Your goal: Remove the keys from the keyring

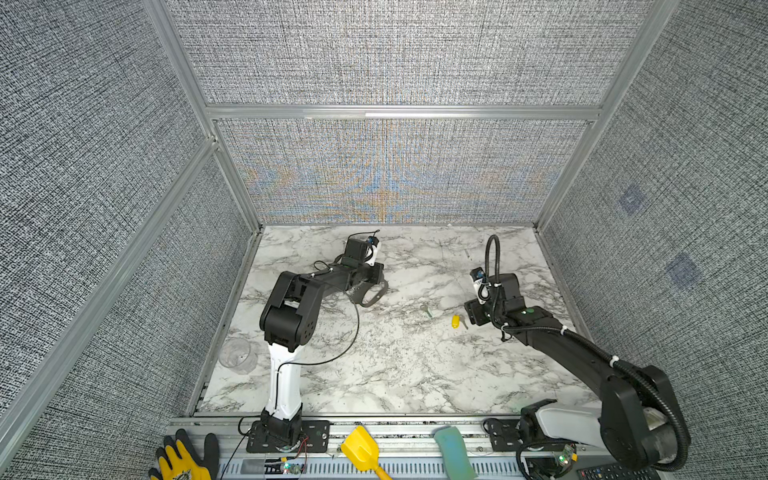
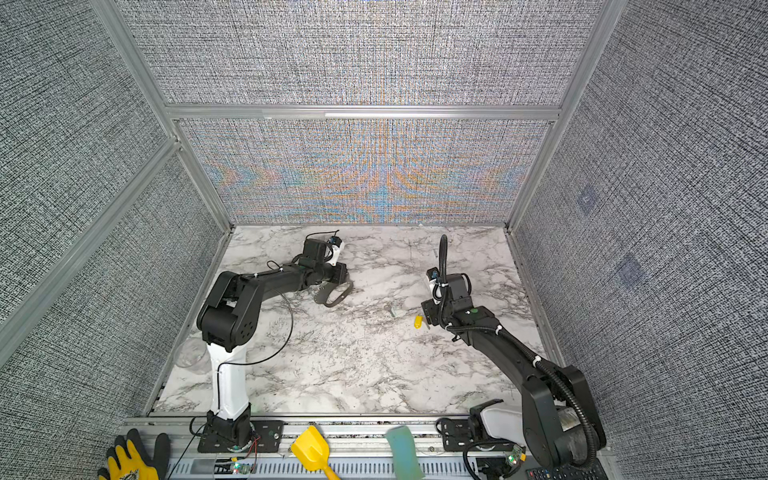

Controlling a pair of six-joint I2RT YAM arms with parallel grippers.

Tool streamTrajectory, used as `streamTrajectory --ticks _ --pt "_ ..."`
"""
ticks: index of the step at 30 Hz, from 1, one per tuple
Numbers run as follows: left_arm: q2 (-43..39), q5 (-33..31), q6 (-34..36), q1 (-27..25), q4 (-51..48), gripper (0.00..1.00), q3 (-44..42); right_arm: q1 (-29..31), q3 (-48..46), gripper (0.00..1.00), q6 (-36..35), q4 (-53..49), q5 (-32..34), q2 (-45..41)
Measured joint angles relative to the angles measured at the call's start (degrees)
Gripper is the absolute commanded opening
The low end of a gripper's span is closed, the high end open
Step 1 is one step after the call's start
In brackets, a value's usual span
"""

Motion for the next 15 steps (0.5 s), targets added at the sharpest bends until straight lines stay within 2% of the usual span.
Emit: streamTrajectory --ticks 3,4,6,8,10,15 --pt "-1.29 0.70 -0.37 -0.11 -0.28 0.34 -0.70 -1.68 -1.57 0.88 0.31 1.79 0.85 -1.03" --pt "-2.51 0.74 -0.44 -0.20 -0.22 0.38 -1.66 -2.34 -2.03 0.97 0.37 2.47 0.92 -1.31" --pt "-5.77 0.59 -0.39 -0.13 0.96 0.53 -4.44 -3.63 -3.08 0.99 0.50 4.42 1.18 -1.86" --pt "-10.73 -0.24 -0.37 0.02 2.64 0.72 -8.66 -5.29 -4.74 0.99 0.81 7.63 1.66 -2.34" --pt "-16.11 -1.92 -0.55 0.35 5.38 0.99 -13.20 -6.69 -6.43 0.99 1.05 10.88 2.38 -2.36" --pt "-30.77 -7.19 -0.31 2.54 11.39 1.00 -25.11 -9.57 -11.41 0.99 1.88 21.22 4.09 -1.36"
